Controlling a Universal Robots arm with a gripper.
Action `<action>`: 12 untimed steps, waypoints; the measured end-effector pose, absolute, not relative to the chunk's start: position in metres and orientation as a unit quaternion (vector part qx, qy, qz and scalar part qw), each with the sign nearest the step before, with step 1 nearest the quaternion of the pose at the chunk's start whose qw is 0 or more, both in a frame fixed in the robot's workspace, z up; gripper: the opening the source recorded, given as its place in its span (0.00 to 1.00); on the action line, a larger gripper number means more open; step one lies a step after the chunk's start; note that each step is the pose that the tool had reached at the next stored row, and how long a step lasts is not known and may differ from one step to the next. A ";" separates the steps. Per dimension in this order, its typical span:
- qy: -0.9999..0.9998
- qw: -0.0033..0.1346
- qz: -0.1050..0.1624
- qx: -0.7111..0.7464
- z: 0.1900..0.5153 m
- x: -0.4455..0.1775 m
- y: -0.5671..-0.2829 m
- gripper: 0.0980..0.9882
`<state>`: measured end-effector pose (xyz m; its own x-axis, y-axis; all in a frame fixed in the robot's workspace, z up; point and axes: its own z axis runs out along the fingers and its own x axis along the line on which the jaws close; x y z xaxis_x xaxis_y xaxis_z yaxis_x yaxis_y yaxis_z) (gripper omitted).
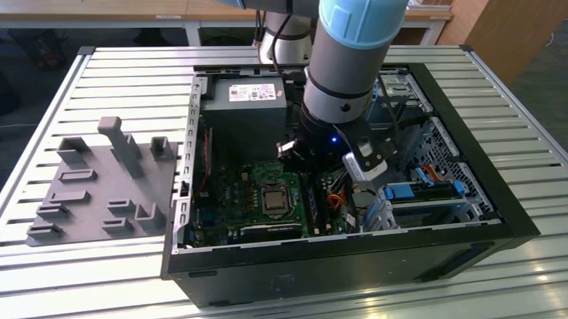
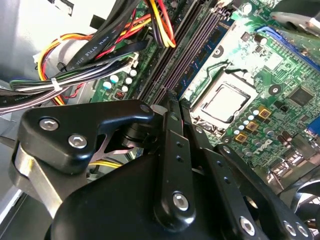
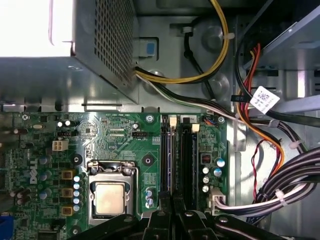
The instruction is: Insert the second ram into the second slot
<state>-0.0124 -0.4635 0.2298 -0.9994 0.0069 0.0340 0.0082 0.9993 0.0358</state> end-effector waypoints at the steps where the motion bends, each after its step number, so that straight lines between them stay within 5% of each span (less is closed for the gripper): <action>1: -1.000 0.017 -0.018 -0.002 0.229 -0.012 -0.464 0.04; 12: -1.000 0.017 -0.018 0.001 0.227 -0.012 -0.466 0.04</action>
